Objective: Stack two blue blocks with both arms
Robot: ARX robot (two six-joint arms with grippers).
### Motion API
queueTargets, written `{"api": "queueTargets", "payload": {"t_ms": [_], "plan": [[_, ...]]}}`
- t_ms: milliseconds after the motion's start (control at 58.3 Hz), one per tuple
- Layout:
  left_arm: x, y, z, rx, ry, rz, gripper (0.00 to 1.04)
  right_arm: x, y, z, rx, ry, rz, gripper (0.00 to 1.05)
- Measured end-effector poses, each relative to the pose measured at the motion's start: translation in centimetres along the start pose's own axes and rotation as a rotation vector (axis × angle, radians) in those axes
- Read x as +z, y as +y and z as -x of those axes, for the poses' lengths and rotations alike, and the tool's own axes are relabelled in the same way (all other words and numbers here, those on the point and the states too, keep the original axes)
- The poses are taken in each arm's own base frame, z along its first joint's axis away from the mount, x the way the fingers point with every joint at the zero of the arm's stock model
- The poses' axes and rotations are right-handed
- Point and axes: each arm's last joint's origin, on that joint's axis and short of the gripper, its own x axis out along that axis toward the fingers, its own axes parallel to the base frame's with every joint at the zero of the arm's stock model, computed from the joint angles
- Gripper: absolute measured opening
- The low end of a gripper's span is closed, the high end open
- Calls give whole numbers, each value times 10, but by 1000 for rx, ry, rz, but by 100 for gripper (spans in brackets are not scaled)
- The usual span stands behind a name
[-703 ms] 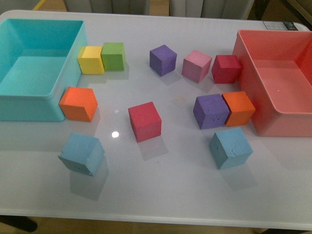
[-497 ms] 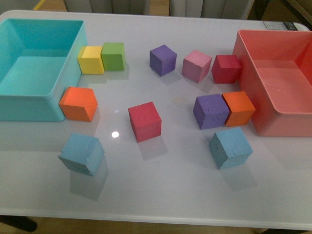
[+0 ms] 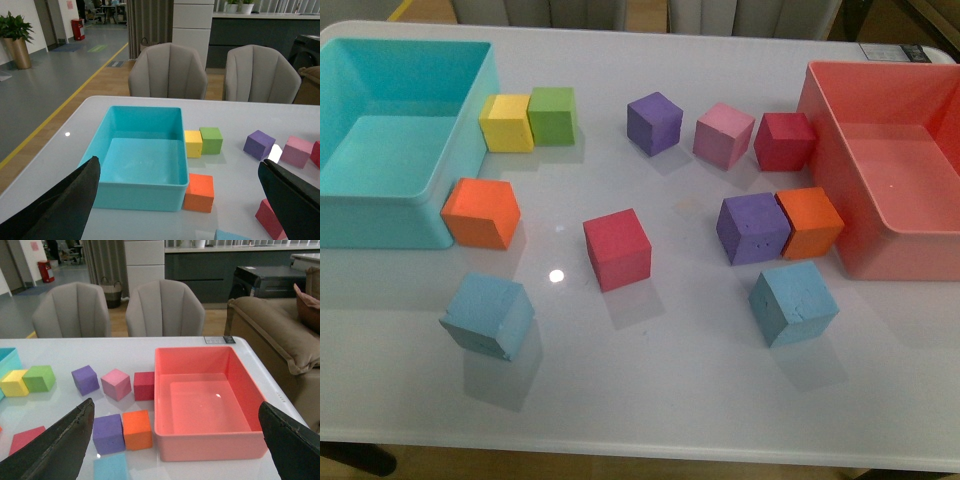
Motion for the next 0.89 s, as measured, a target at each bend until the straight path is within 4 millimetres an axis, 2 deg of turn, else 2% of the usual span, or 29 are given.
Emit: {"api": "queueTargets", "payload": {"t_ms": [154, 274, 360, 583, 686, 772, 892], "plan": [[0, 0, 0, 0, 0, 0, 96, 0, 0, 0, 4, 3, 0, 96], [0, 0, 0, -2, 0, 0, 96, 0, 0, -8, 178, 454, 95, 96], [0, 0, 0, 0, 0, 0, 96, -4, 3, -29, 228, 577, 178, 96], [0, 0, 0, 0, 0, 0, 96, -17, 22, -92, 294, 614, 292, 96], [0, 0, 0, 0, 0, 0, 96, -39, 37, -126, 345, 686, 312, 96], [0, 0, 0, 0, 0, 0, 96, -72, 59, -150, 383, 792, 328, 96], [0, 0, 0, 0, 0, 0, 96, -96, 77, -166, 366, 856, 324, 96]]}}
